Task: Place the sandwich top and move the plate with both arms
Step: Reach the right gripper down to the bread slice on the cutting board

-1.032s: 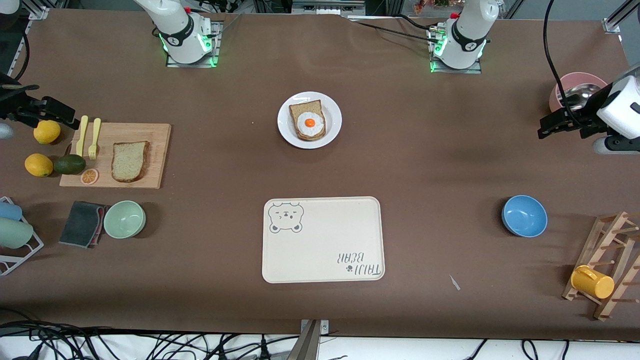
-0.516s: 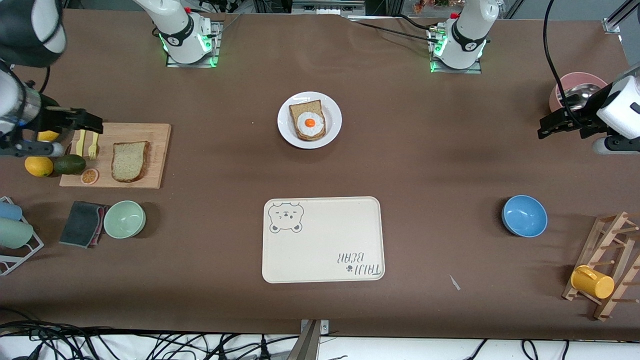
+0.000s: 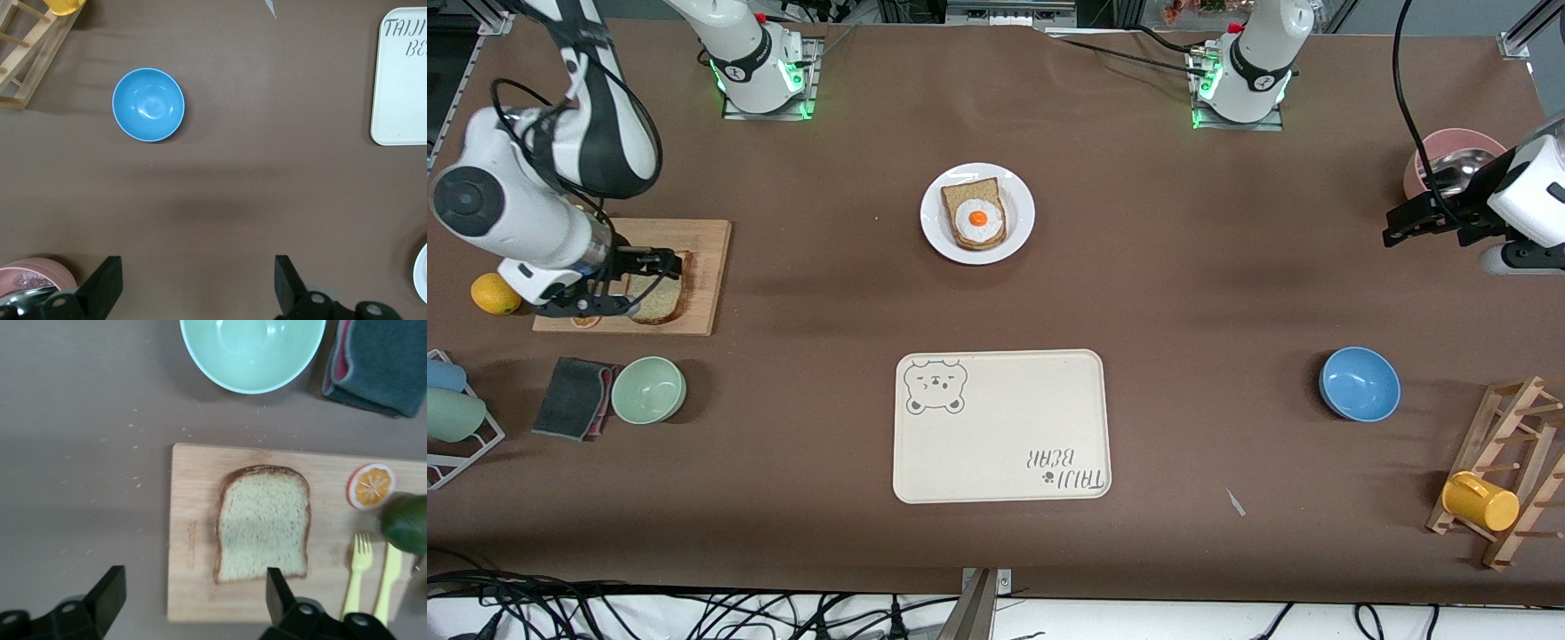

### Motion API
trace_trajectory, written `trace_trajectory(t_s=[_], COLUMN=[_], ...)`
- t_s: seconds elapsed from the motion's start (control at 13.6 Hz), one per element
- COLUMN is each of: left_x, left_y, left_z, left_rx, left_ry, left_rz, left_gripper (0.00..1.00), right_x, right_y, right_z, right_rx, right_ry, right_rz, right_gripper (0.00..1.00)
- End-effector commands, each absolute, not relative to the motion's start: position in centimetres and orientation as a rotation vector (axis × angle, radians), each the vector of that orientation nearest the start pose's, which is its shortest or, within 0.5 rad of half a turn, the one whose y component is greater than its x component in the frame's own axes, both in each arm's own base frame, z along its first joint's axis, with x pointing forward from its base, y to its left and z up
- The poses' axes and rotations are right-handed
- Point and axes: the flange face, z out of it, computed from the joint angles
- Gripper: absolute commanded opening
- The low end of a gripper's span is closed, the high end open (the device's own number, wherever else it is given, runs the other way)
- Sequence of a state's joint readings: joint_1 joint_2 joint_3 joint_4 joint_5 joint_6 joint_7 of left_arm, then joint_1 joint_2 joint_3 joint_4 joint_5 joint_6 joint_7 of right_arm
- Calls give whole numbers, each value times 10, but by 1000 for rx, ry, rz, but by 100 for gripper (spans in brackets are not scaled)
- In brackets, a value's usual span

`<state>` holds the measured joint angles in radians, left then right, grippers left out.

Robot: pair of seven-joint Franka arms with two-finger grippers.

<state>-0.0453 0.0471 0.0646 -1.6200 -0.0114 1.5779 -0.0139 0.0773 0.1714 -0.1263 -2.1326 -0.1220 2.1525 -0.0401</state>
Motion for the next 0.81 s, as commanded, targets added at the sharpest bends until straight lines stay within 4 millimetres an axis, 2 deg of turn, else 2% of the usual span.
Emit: trace_trajectory(t_s=[0.0, 0.07, 0.22, 0.37, 0.74], left_x=[563, 563, 562, 562, 562], left_y=[8, 9, 9, 8, 9], left_z=[577, 577, 578, 578, 576], left_rx=[-3112, -3112, -3112, -3112, -3112], left_ry=[-43, -46, -46, -43, -46], left_rz=[124, 124, 124, 124, 131], left_gripper=[100, 100, 100, 100, 100], right_x=[549, 550, 548, 548, 543], right_y=[-41, -42, -47, -47, -43], right_z=[282, 268, 246, 226, 203], right_rx=[-3281, -3283, -3286, -3289, -3387], right_ry=[-132, -136, -135, -149, -136], right_rz=[235, 224, 225, 266, 327], right_gripper=[87, 84, 67, 55, 53])
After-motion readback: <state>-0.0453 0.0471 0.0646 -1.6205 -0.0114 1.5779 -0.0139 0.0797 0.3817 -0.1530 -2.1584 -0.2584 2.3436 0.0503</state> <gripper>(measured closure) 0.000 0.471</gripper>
